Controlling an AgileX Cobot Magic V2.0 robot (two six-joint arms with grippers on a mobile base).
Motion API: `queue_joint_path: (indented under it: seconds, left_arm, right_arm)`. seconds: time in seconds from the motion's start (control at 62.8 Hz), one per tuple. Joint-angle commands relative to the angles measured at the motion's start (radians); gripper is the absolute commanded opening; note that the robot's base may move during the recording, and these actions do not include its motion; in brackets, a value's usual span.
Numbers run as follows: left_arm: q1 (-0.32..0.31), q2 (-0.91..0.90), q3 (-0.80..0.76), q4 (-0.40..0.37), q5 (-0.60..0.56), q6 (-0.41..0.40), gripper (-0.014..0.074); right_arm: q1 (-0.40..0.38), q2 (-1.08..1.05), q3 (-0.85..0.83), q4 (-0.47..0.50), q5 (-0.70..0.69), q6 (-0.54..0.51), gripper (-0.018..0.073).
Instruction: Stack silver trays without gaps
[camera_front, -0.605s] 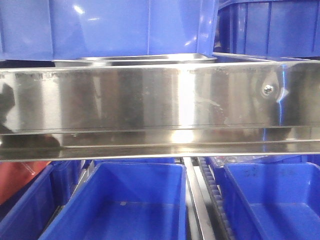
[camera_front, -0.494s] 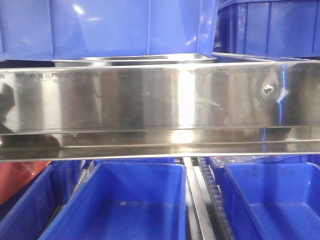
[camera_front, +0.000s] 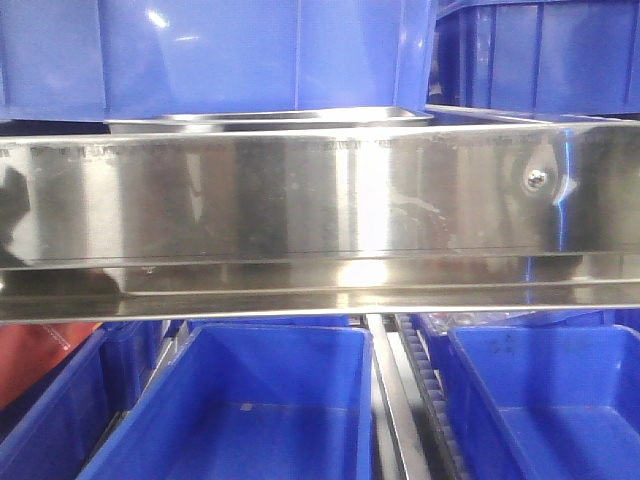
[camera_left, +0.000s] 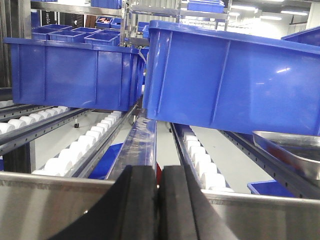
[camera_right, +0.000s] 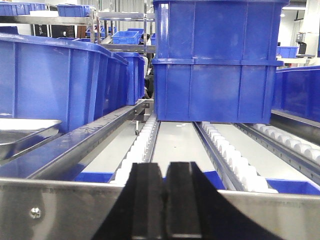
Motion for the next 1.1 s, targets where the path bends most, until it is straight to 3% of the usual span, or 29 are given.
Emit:
queue_joint_path:
  seconds: [0.0,0.86,0.972,1.083]
  left_arm:
    - [0.004,-0.003,-0.003,-0.001,-0.018,0.004,0.0004]
    - [0.004,-0.003,-0.003,-0.001,-0.051,0.004,0.0004]
    - [0.004,-0.003,-0.003,-0.072,-0.165,0.004,0.0004]
    - [0.004,-0.003,-0.016,-0.186,-0.201,0.004,0.0004]
  right_arm:
    - [-0.008,-0.004,0.0,0.001,-0.023,-0.002,-0.0088]
    - [-0.008,-0.004,0.0,0.0,-0.12,-0.002,-0.0088]
    - [-0.008,-0.004,0.0,0.012,-0.183,0.0,-0.0088]
    - [-0.008,-0.004,-0.012,0.101,-0.181,0.0,-0.0088]
